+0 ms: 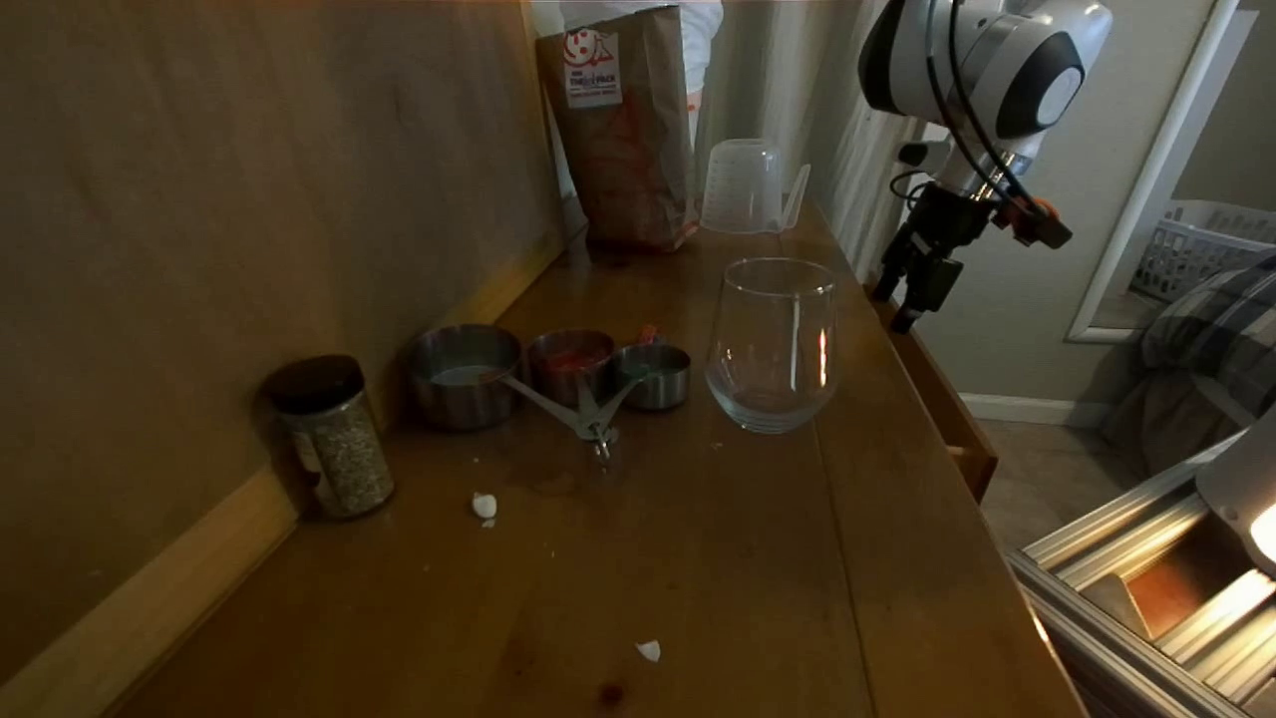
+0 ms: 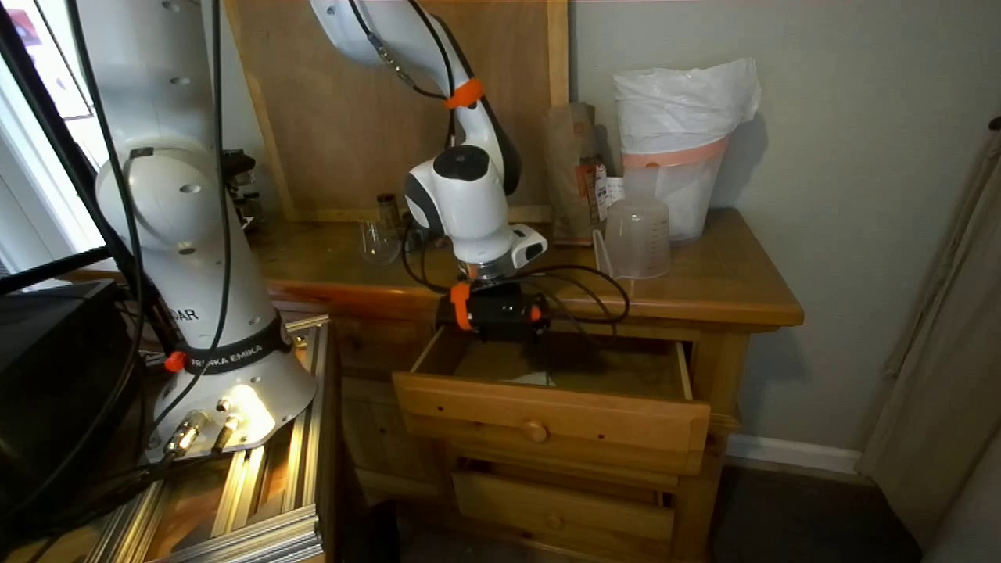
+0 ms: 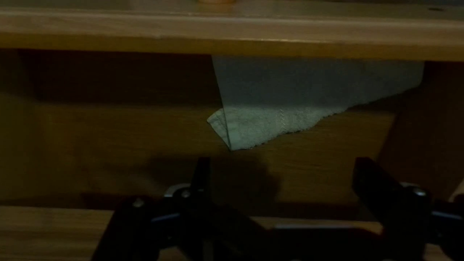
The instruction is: Open the topmost drawer on the right then hang the towel on the drawer.
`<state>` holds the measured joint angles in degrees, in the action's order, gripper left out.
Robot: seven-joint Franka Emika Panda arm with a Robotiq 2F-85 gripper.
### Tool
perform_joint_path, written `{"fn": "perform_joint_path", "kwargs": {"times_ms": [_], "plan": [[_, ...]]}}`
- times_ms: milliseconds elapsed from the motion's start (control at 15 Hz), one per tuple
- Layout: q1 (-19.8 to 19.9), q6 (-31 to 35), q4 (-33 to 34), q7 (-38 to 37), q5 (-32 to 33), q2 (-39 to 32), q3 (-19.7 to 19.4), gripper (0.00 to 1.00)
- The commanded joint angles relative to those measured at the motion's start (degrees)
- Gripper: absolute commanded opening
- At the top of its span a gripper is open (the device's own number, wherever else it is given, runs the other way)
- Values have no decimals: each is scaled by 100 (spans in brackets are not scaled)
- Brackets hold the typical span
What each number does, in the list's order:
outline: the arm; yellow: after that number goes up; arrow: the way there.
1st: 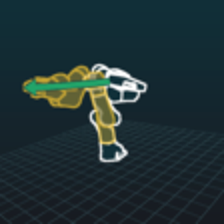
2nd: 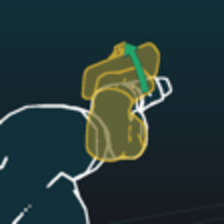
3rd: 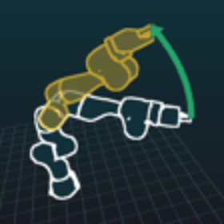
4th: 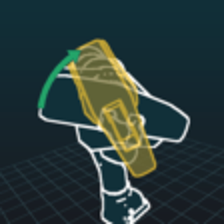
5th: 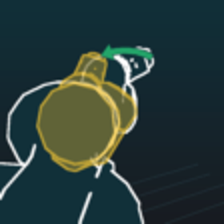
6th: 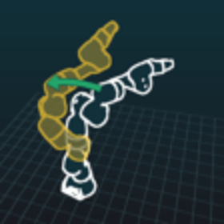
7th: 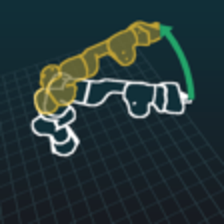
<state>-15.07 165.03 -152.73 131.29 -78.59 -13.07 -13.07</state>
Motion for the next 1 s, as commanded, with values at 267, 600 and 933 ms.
{"fn": "perform_joint_path", "kwargs": {"times_ms": [267,600,933], "plan": [[201,-405,186,101,-1,-287,-48,100],[188,-405,186,101,-1,-297,-43,100],[216,-482,250,142,-19,-375,-37,100]]}}
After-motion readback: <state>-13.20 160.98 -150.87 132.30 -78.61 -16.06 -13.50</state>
